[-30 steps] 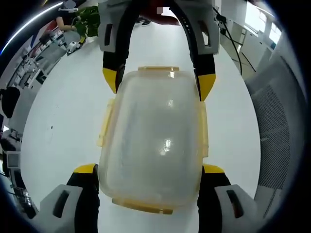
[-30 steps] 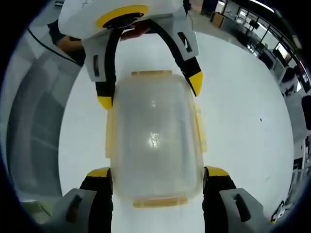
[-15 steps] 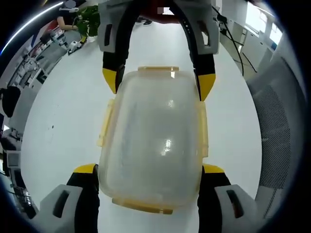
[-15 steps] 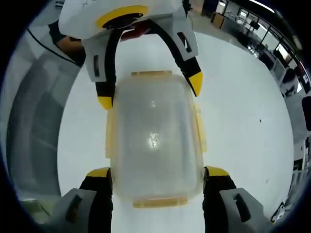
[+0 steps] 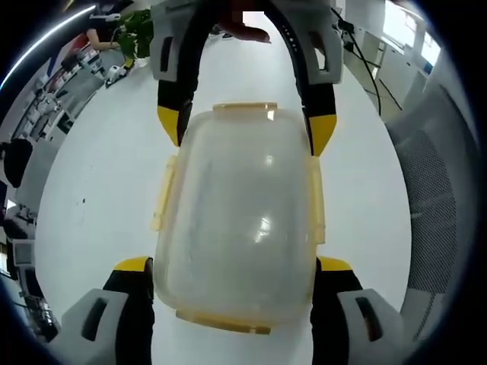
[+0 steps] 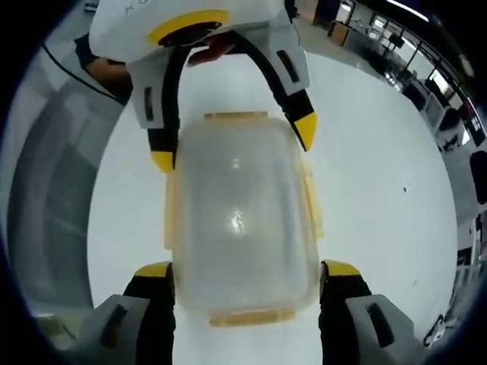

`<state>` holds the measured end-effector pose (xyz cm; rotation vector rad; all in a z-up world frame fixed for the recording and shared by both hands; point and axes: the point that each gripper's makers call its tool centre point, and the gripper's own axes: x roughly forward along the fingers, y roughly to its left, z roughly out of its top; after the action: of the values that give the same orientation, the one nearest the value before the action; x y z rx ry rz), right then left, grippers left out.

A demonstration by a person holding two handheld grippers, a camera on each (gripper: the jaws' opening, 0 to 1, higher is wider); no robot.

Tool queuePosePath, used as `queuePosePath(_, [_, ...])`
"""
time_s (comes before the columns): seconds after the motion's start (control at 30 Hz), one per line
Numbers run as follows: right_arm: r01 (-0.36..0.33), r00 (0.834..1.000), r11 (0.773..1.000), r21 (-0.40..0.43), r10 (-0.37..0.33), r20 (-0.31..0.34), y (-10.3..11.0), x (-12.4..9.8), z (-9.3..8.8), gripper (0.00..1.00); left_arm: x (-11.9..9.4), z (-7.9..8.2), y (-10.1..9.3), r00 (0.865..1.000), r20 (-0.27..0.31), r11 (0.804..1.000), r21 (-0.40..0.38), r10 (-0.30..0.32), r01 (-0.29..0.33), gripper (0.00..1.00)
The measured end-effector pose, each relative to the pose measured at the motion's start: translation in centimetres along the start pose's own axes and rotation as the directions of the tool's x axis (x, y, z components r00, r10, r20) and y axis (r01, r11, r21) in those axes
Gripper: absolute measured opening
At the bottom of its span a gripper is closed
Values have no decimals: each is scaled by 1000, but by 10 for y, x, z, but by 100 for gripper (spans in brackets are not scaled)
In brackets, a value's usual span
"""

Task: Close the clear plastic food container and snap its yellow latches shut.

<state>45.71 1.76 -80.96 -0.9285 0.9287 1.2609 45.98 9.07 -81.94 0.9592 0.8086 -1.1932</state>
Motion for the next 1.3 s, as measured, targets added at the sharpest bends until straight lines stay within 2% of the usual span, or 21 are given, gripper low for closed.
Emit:
queuePosePath(0.1, [19, 1000, 1000, -6, -19, 13, 3, -2, -1, 84, -3, -1, -1, 1000, 7, 1000, -13, 11, -11, 87])
queuePosePath(0.2, [46, 999, 999, 2, -46, 26, 2, -7, -2, 84, -6, -1, -2, 1000, 18, 999, -35, 18, -18, 89])
queuePosePath(0.3, [78, 995, 995, 55, -81, 54, 1, -13, 0, 87, -9, 0, -4, 999, 32, 998, -52, 32, -30, 91])
queuePosePath(0.4, [95, 994, 994, 59, -98, 54, 4, -15, -1, 89, -12, 2, -5, 998, 45, 997, -65, 46, -43, 94])
queuePosePath(0.77, [130, 987, 984, 119, -140, 79, 11, -27, -5, 90, -24, 1, -11, 994, 63, 992, -101, 86, -79, 94])
queuePosePath(1.3, [180, 973, 952, 249, -209, 95, 27, -38, -14, 89, -43, -3, -17, 981, 121, 964, -236, 153, -122, 94])
